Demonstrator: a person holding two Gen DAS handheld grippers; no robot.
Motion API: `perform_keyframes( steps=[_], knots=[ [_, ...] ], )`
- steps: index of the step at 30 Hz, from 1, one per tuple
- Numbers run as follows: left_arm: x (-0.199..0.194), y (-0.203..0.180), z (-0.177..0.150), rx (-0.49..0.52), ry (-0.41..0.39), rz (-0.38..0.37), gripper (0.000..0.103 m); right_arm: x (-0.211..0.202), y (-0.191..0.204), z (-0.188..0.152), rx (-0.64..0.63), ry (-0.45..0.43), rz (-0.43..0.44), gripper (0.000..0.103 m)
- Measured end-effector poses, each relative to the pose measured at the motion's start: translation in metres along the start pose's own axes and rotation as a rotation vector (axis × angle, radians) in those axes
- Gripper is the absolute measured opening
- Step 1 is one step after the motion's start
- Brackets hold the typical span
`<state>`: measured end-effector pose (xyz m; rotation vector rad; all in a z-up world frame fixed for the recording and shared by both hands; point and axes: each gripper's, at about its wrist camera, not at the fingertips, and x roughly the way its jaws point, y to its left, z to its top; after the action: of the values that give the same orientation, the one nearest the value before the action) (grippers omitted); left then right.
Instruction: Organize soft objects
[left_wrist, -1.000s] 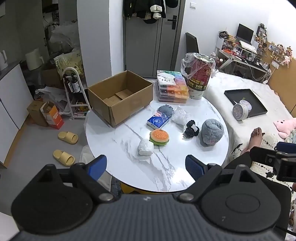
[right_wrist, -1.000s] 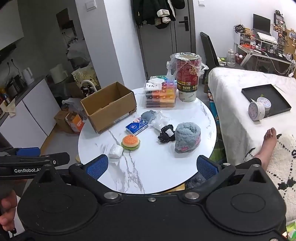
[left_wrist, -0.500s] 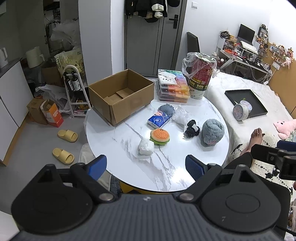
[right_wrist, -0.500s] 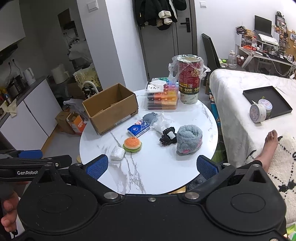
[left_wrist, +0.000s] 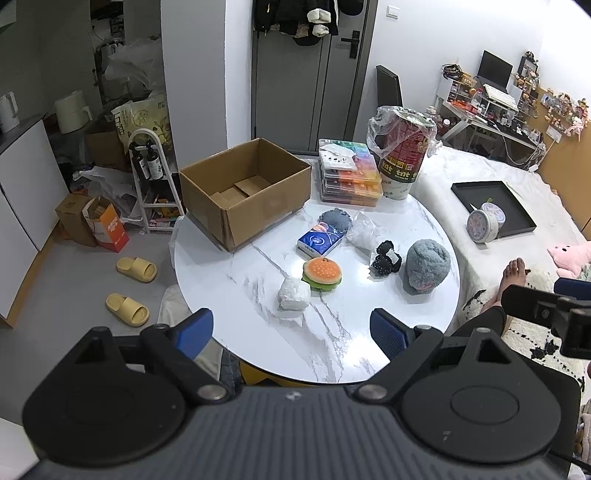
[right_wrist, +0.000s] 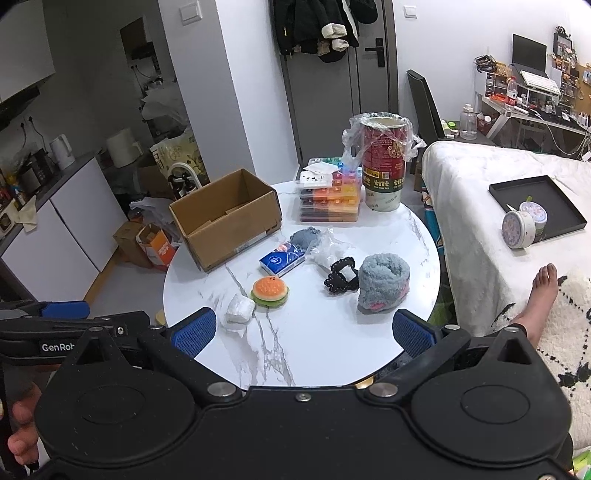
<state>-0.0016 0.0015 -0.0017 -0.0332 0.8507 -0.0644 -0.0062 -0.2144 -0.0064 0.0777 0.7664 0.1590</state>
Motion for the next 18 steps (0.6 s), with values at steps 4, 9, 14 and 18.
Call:
perform_keyframes(
  steps=[4,9,14,18],
  knots=[
    [0.0004,0.0014,-0.0003,-0.003,-0.004,0.006,0.091,0.0004,0.0009,0.0004,-0.001,0.001,0.0,0.103],
    [0.0018,0.0028,-0.0007,-0.014,-0.006,0.01,0.091,0.0011,0.0013,0.0005,-0.001,0.001,-0.001,0.103],
    [0.0019,0.0033,-0.0008,-0.011,-0.008,0.009,0.091,0.0013,0.0015,0.0004,-0.004,0.0,-0.002,0.103],
    [0.0017,0.0033,-0.0013,-0.012,-0.008,0.011,0.091,0.0028,0.0028,0.0004,-0.004,0.001,0.0,0.103]
  ],
)
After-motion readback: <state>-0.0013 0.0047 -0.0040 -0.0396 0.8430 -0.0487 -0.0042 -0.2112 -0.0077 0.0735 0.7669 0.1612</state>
